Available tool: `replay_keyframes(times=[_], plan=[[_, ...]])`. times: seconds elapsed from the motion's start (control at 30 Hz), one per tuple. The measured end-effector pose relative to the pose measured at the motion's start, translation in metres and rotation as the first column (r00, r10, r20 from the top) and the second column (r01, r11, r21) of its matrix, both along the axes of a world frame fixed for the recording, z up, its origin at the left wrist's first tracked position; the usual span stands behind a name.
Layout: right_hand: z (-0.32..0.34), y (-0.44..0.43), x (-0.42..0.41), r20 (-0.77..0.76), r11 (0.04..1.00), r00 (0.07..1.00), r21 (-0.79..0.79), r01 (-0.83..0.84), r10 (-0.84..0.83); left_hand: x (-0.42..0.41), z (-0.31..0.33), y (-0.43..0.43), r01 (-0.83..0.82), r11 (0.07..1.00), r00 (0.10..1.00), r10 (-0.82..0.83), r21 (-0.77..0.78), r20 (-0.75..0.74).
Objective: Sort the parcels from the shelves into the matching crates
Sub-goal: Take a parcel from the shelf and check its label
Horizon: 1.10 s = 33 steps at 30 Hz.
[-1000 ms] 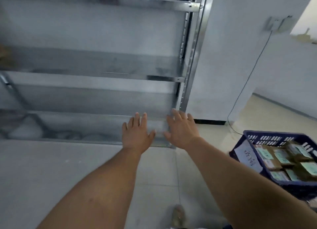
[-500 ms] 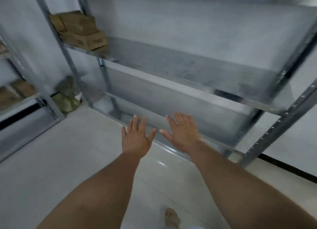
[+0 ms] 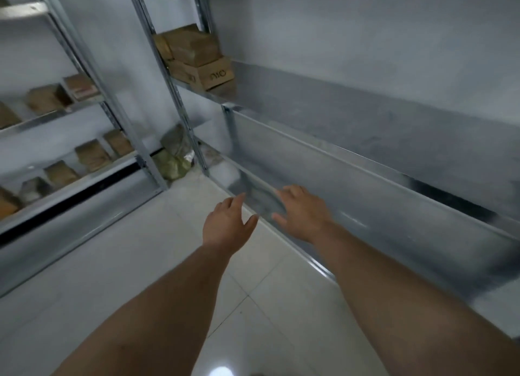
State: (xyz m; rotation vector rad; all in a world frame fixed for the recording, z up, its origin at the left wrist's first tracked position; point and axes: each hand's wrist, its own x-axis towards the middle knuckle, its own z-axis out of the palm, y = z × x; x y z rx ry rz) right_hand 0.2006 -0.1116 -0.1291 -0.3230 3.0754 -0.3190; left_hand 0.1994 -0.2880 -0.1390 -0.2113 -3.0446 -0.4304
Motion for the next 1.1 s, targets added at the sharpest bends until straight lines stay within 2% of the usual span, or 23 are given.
replay_keyframes(times=[0.2, 0.5, 0.7, 0.8, 0.97, 1.1], plan=[[-0.007, -0.042, -0.065, 0.005, 0.995, 0.995, 0.004, -0.100, 0.100, -0.049, -0.009, -0.043, -0.082, 0.996, 0.996, 0.082, 0.018, 0.023], [0.014, -0.128, -0.201, -0.063, 0.974, 0.981, 0.147, -0.172, 0.183, -0.178, -0.001, -0.141, -0.102, 0.995, 0.993, 0.102, 0.001, -0.064], [0.056, -0.195, -0.306, -0.130, 0.947, 0.966, 0.265, -0.183, 0.223, -0.282, 0.042, -0.223, -0.048, 0.998, 0.992, 0.043, -0.039, -0.117], [0.064, -0.218, -0.354, -0.103, 0.944, 0.977, 0.293, -0.148, 0.185, -0.329, 0.053, -0.251, 0.011, 0.995, 0.993, -0.023, -0.100, -0.118], [0.068, -0.242, -0.414, -0.083, 0.939, 0.985, 0.324, -0.118, 0.153, -0.397, 0.047, -0.271, 0.051, 0.988, 0.999, -0.053, -0.148, -0.011], [0.064, -0.248, -0.464, -0.083, 0.947, 0.990, 0.310, -0.086, 0.118, -0.457, 0.037, -0.267, 0.107, 0.983, 0.994, -0.106, -0.148, 0.009]])
